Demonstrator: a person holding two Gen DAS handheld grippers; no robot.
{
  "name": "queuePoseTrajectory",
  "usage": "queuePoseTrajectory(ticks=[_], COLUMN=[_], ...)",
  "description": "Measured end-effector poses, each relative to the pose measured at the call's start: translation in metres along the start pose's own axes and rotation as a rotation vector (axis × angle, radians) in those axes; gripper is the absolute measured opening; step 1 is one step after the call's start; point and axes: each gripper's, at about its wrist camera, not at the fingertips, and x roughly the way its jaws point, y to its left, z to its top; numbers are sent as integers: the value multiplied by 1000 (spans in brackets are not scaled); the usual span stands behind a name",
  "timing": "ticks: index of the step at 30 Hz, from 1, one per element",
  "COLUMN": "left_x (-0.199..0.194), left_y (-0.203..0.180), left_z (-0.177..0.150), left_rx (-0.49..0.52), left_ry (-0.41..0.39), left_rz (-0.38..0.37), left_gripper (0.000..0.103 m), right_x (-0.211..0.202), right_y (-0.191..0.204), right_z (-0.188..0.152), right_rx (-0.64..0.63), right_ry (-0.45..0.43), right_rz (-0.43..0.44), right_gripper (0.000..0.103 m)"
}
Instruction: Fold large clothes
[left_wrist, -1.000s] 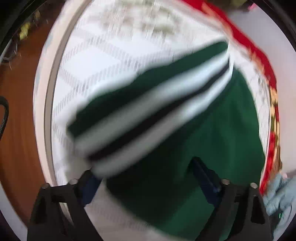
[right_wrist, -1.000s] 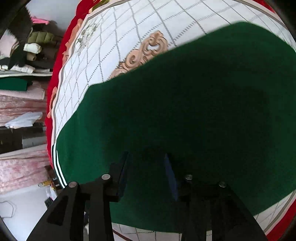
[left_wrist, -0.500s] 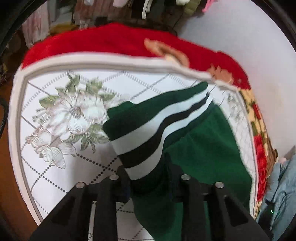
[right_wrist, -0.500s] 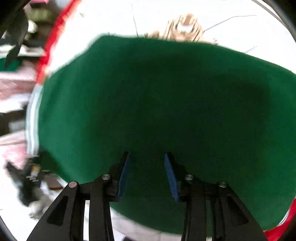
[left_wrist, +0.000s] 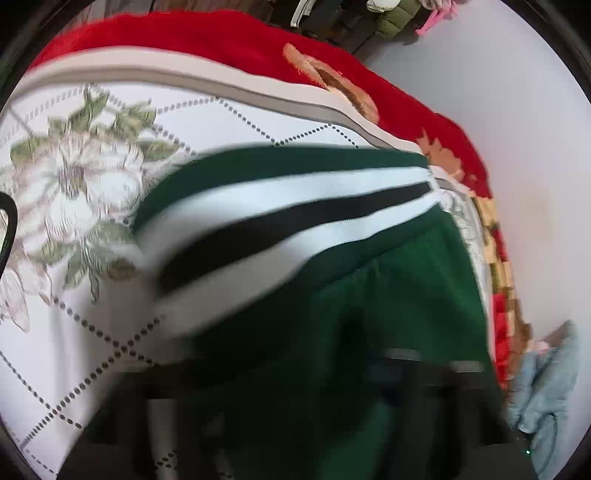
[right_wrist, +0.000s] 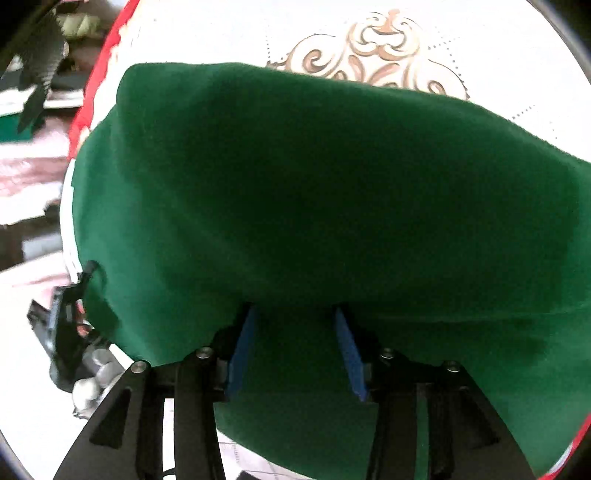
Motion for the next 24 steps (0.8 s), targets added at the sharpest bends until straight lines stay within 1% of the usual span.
queuePoseTrajectory(ticks=[2,4,5,6,8,9,10,11,12,13,14,15,17,18,19,20,21,22,23,24], left_x=[-4,-17,-26,-33,-53,-57,-66,-73,-83,-84,-91,-95,-110,-119,-124,-133,-138,-146,-151,-156], left_y=[-11,-20,-26,-31,-39,-44,-47,-52,-57,-65,-73,-81,-102,-114,-124,-137,-146,-162,-172,-185], left_z=[7,13,17,21,31,37,42,48,51,54,53,52,41,33,26,13,3,-14,-27,-48], left_rx=[35,66,97,124,165,181,201,220,245,266,299,329,413,457,492,545,584,651,698,773], left_ry=[-19,-47,-65,-81,-114,-129,-149,-168,-189,-203,-220,-233,-266,-274,-279,-284,-280,-272,-261,-237], left_rz=[15,17,18,20,26,29,38,44,45,50,52,50,41,17,3,-23,-50,-86,-115,-162], left_gripper=[16,14,14,14,14,13,13,13,13,13,13,13,13,13,13,13,12,12,12,12], right_x=[-4,-10,-20,-31,-57,-79,-95,-109,-120,-125,-125,-120,-95,-79,-63,-56,-50,-49,-50,-51], right_y=[-8,-11,-14,-17,-26,-36,-47,-60,-73,-85,-99,-113,-138,-155,-161,-165,-168,-169,-172,-174], right_z=[0,-1,-4,-9,-21,-32,-42,-52,-62,-72,-82,-88,-96,-101,-105,-108,-112,-112,-113,-115], right_rx=[32,61,88,106,125,142,166,192,215,233,250,265,299,324,355,372,374,378,394,403], right_ry=[3,9,5,-12,-76,-130,-166,-203,-231,-248,-251,-230,-152,-113,-88,-95,-133,-148,-162,-170], right_rz=[45,85,123,138,119,71,3,-84,-160,-213,-242,-249,-219,-152,-84,-65,-43,-30,-2,45], right_gripper=[48,48,48,48,48,48,49,50,57,63,74,75,74,61,57,58,58,58,58,58])
